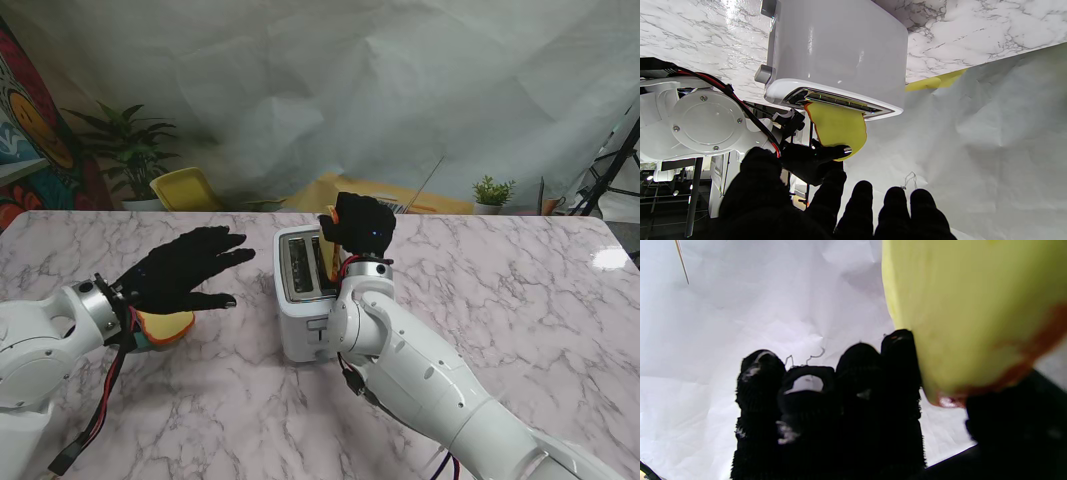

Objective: Toast the toast slices

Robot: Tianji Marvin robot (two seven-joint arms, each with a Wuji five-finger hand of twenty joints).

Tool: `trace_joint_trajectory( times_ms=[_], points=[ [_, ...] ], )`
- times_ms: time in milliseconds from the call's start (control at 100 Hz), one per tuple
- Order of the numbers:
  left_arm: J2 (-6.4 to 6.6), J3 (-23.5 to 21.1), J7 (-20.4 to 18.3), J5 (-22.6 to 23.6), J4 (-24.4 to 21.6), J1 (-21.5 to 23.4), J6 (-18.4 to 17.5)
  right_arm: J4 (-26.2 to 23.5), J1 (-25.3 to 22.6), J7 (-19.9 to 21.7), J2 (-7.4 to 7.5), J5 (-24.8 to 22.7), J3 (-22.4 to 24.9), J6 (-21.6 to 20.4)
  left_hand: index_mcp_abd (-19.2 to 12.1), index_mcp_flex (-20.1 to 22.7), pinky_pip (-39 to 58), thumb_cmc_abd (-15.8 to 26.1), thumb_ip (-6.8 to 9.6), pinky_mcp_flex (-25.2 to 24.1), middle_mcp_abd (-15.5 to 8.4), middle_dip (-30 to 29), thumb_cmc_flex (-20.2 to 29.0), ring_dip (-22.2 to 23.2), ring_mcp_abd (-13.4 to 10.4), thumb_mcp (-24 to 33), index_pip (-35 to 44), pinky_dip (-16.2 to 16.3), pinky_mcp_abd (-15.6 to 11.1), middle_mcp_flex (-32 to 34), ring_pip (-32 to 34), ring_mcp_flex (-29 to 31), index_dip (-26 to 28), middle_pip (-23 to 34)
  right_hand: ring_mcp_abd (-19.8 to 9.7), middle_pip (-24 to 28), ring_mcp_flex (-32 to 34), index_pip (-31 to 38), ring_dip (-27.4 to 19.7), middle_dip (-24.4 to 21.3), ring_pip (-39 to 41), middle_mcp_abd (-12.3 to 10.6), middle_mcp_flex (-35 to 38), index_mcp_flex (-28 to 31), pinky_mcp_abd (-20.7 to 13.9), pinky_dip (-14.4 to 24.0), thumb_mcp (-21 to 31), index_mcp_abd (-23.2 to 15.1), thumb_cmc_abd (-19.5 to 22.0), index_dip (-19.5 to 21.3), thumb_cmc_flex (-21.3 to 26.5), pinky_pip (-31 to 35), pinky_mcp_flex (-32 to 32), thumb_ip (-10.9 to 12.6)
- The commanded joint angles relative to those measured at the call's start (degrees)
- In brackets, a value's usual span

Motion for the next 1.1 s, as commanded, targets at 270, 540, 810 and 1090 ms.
trace_joint_trajectory(
  times_ms=[270,540,810,1090],
  points=[
    [-0.17,0.68,-0.32,0.25,0.50,-0.34,0.23,-0.22,-3.35,1.14,0.47,-0.05,-0.08,0.53,-0.77,1.13,-2.11,1.74,0.89,0.08,-0.75,-0.39,0.69,-0.63,-1.00,-0.98,0.36,0.34,-1.91,0.43,0.99,0.62,-0.07,0.81,-2.74,-1.38,0.47,1.52,-2.06,-0.40,-1.78,-1.46,2.31,1.53,1.28,0.23,-0.44,-7.03,0.13,0.30,-0.91,0.45,0.97,-0.47],
    [-0.25,1.19,0.18,0.46,0.87,-0.78,0.23,-3.18,-5.14,3.80,1.46,-0.71,0.06,1.53,-0.74,1.09,-2.13,1.69,0.91,0.03,-0.73,-0.39,0.79,-0.62,-0.97,-0.96,0.34,0.32,-1.90,0.37,1.01,0.55,-0.08,0.78,-3.10,-2.78,0.52,-2.96,-2.33,-0.42,-2.71,-1.85,2.45,2.89,2.03,-0.36,-6.04,-4.90,5.25,6.84,-7.66,0.48,1.43,5.50],
    [-0.31,1.58,0.61,0.61,1.13,-1.01,0.21,-6.30,-6.63,6.62,2.18,-0.87,0.70,4.03,-0.65,1.03,-2.14,1.59,0.91,0.04,-0.69,-0.39,0.82,-0.64,-0.93,-0.99,0.31,0.32,-1.85,0.37,1.00,0.49,-0.09,0.78,-2.20,-4.26,0.42,-8.92,-3.97,-0.85,-6.72,-0.83,-0.26,0.93,2.77,-0.71,-17.91,-2.52,12.97,17.17,-12.59,-0.69,0.52,9.67],
    [-0.36,1.92,0.86,0.73,1.26,-1.17,0.34,-10.78,-8.76,9.27,3.09,-0.95,1.83,5.70,-0.71,1.12,-2.13,1.55,0.92,0.05,-0.67,-0.39,0.90,-0.64,-0.95,-0.96,0.35,0.31,-1.89,0.38,1.01,0.53,-0.08,0.77,-0.81,-4.92,0.39,-10.49,-5.30,-1.20,-10.16,-0.03,-2.04,-0.30,3.52,-0.55,-21.16,-1.70,14.85,17.70,-16.43,-1.60,-0.94,11.58]
  ],
)
